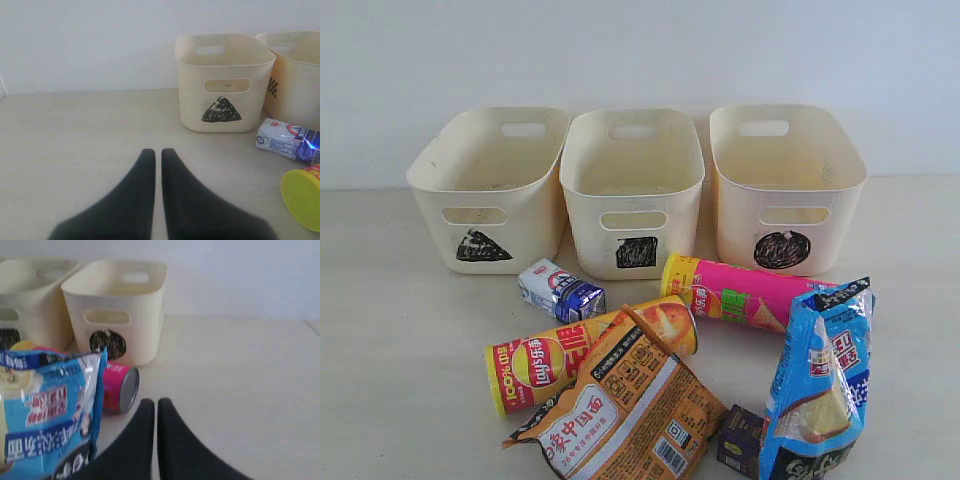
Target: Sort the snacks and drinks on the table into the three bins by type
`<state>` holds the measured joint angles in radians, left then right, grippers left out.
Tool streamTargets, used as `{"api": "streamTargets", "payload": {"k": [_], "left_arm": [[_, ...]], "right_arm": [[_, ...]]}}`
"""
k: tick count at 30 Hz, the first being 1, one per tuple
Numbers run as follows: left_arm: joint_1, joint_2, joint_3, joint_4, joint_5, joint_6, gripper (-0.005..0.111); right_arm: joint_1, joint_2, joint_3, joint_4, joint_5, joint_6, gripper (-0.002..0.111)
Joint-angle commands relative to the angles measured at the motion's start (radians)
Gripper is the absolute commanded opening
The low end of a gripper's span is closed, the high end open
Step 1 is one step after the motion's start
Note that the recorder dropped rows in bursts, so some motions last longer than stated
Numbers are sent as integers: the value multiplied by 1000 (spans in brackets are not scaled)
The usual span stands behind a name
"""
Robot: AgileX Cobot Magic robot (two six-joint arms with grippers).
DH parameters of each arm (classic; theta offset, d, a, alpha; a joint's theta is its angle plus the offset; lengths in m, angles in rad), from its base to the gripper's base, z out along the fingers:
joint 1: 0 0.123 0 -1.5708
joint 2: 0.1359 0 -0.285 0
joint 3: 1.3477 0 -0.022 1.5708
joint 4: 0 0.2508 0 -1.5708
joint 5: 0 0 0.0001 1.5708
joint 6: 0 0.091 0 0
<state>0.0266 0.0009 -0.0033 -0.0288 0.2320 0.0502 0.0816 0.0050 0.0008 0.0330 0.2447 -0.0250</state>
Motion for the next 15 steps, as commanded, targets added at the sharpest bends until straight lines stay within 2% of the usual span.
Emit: {"api": "streamTargets", "payload": {"k": [1,5,10,13,15], "left_arm": [[0,-1,3,-11,-6,-3,4],[0,-1,3,-11,-6,-3,4],[0,-1,3,-11,-6,-3,4],[0,-1,3,-11,-6,-3,4],[0,-1,3,-11,-6,-3,4]], "right_arm": [[-3,-5,-1,-1,-226,-9,0],[-3,-5,-1,14,-521,83,0],[-3,-5,-1,34,-816,467,0],[-3,5,-29,44,-895,617,0],[-3,41,-98,42,-895,624,0]]}}
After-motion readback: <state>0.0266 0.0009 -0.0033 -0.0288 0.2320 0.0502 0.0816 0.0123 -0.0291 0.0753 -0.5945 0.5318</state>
